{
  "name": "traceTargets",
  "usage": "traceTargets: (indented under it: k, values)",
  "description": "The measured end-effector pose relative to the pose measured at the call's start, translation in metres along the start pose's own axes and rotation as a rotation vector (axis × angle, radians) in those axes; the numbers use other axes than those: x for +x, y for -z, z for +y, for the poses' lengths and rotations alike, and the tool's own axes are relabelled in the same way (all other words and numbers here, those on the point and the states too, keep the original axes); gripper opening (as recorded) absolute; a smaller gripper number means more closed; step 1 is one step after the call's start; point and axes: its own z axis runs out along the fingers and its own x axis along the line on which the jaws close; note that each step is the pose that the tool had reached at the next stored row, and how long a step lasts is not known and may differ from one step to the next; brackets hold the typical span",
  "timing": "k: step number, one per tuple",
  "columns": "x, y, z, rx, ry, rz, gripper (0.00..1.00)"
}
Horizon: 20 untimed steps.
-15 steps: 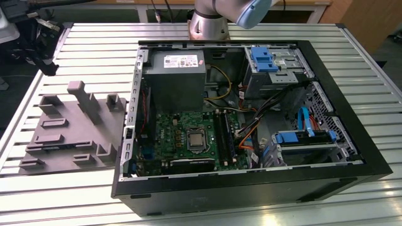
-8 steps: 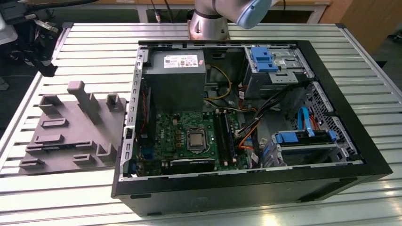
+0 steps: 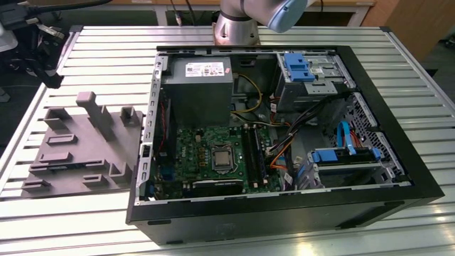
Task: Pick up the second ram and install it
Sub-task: 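Reach for the second ram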
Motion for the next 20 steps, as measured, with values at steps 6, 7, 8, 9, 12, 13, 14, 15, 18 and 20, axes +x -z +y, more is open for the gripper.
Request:
traceTargets:
  k: [6,7,8,9,12,13,14,15,18,20]
  values:
    - [0.0016,-0.0007,-0.0011,-0.0001,0.0,0.0,0.11]
    - [0.0019,-0.0008,-0.0013,0.0,0.0,0.0,0.11]
    - [0.0022,-0.0009,-0.0015,-0.0001,0.0,0.0,0.11]
    - [0.0025,-0.001,-0.0018,0.0,0.0,0.0,0.11]
    - [0.0033,-0.0014,-0.0025,0.0,0.0,0.0,0.11]
    - [0.0036,-0.0015,-0.0027,0.0,0.0,0.0,0.11]
    - [0.0039,-0.0016,-0.003,0.0,0.0,0.0001,0.11]
    - [0.0042,-0.0018,-0.0032,0.0,0.0,0.0,0.11]
    - [0.005,-0.0021,-0.004,0.0,0.0,0.0001,0.11]
    - [0.0055,-0.0023,-0.0044,0.0,0.0,0.0,0.11]
